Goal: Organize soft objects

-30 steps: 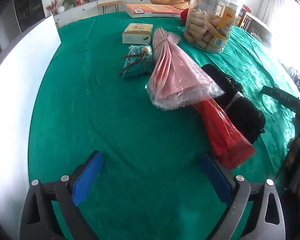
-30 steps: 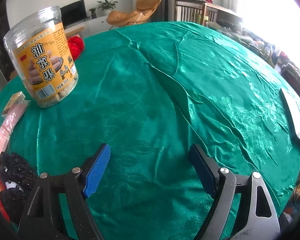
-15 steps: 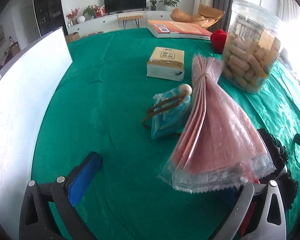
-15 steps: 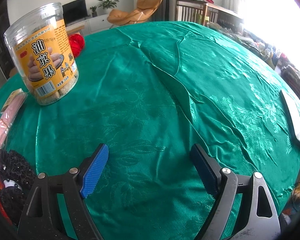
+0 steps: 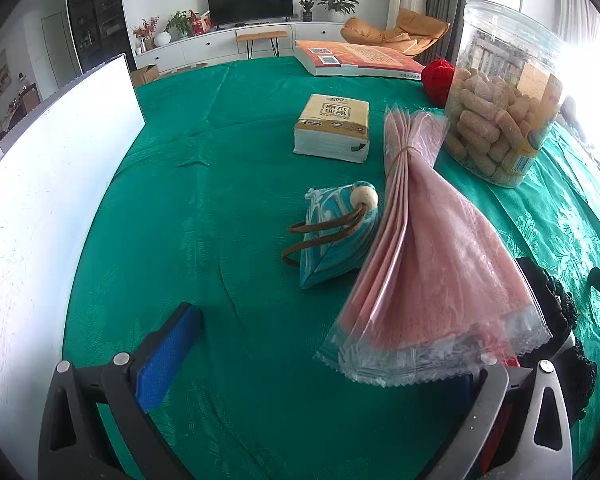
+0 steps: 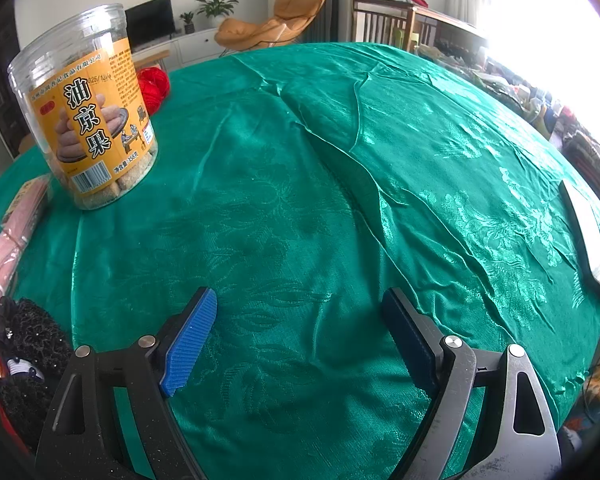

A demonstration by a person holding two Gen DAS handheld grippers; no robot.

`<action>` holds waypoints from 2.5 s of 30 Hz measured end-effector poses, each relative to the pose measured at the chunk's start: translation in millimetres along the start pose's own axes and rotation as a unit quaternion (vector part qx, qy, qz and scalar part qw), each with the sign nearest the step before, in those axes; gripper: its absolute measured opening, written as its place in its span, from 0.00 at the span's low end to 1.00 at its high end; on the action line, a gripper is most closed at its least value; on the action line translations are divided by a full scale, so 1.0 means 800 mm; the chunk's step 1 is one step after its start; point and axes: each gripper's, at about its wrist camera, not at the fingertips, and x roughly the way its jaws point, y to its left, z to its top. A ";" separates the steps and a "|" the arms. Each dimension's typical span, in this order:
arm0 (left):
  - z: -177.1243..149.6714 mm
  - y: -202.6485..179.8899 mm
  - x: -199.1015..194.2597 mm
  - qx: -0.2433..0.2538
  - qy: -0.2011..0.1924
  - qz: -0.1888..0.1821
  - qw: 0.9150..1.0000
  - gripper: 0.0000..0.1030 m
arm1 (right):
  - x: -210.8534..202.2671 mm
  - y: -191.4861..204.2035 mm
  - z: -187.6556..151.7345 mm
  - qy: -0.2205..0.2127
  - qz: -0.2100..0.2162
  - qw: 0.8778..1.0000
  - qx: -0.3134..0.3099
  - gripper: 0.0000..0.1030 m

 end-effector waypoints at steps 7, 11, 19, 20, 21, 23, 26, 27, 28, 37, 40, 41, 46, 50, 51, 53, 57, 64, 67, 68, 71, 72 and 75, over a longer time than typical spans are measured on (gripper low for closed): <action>0.000 0.000 0.000 0.000 0.000 0.000 1.000 1.00 | -0.001 0.000 0.000 0.000 0.000 1.000 0.000 0.84; 0.000 0.000 0.000 0.000 0.000 0.000 1.000 1.00 | -0.001 0.000 0.000 0.000 0.000 1.000 0.000 0.84; 0.000 0.000 0.000 0.000 0.000 0.000 1.000 1.00 | -0.001 0.000 0.001 0.000 0.001 1.000 -0.001 0.84; 0.000 0.000 0.000 0.000 0.000 0.000 1.000 1.00 | -0.001 0.000 0.001 0.000 0.001 1.000 -0.001 0.84; 0.000 0.001 0.000 0.000 0.000 0.000 1.000 1.00 | -0.001 0.000 0.001 0.001 0.001 1.000 -0.001 0.85; 0.000 0.000 0.000 0.000 0.000 0.000 1.000 1.00 | -0.002 0.000 0.001 0.001 0.001 1.000 -0.001 0.85; 0.000 0.000 0.000 0.000 0.000 0.000 1.000 1.00 | -0.001 0.000 0.001 0.001 0.001 1.000 -0.001 0.85; 0.000 0.000 0.000 0.000 0.000 0.000 1.000 1.00 | -0.001 0.000 0.001 0.001 0.001 1.000 -0.001 0.85; 0.000 0.000 0.000 0.000 0.000 0.000 1.000 1.00 | -0.002 0.000 0.001 0.001 0.001 1.000 -0.001 0.85; 0.000 0.000 0.000 0.000 0.000 0.000 1.000 1.00 | -0.002 0.000 0.001 0.001 0.002 1.000 -0.002 0.85; 0.000 0.000 0.000 0.000 0.000 0.000 1.000 1.00 | -0.002 0.000 0.001 0.001 0.002 1.000 -0.002 0.85; 0.000 0.000 0.000 0.000 0.000 0.000 1.000 1.00 | -0.001 0.000 0.001 0.001 0.002 1.000 -0.002 0.85; 0.000 0.000 0.000 0.000 0.000 0.000 1.000 1.00 | -0.002 0.000 0.001 0.001 0.002 1.000 -0.002 0.85; 0.000 0.000 0.000 0.000 -0.001 0.000 1.000 1.00 | -0.002 0.000 0.002 0.001 0.002 1.000 -0.003 0.85; 0.000 0.000 0.000 0.000 -0.001 0.000 1.000 1.00 | -0.002 0.000 0.002 0.001 0.002 1.000 -0.003 0.85; 0.000 0.000 0.001 0.000 -0.001 0.000 1.000 1.00 | -0.002 0.000 0.002 0.001 0.002 1.000 -0.003 0.85; 0.000 0.001 0.001 0.000 -0.001 0.000 1.000 1.00 | -0.002 0.000 0.002 0.002 0.002 1.000 -0.003 0.85; 0.000 0.000 0.000 0.000 -0.001 0.000 1.000 1.00 | -0.002 0.000 0.002 0.002 0.003 1.000 -0.003 0.85; 0.000 0.000 0.000 0.000 -0.001 -0.001 1.000 1.00 | -0.002 0.000 0.002 0.002 0.003 1.000 -0.003 0.85; 0.000 0.001 0.000 0.000 -0.001 -0.001 1.000 1.00 | -0.002 0.000 0.002 0.002 0.003 1.000 -0.003 0.85; -0.003 0.001 -0.003 0.009 0.004 -0.009 1.000 1.00 | -0.002 0.001 0.002 0.003 0.004 1.000 -0.004 0.87; -0.006 0.001 -0.008 0.017 0.011 -0.016 1.000 1.00 | -0.001 0.001 0.002 0.003 0.004 1.000 -0.005 0.87; -0.025 0.007 -0.025 0.020 0.018 -0.031 0.999 1.00 | -0.001 0.003 0.002 0.003 0.004 1.000 -0.006 0.87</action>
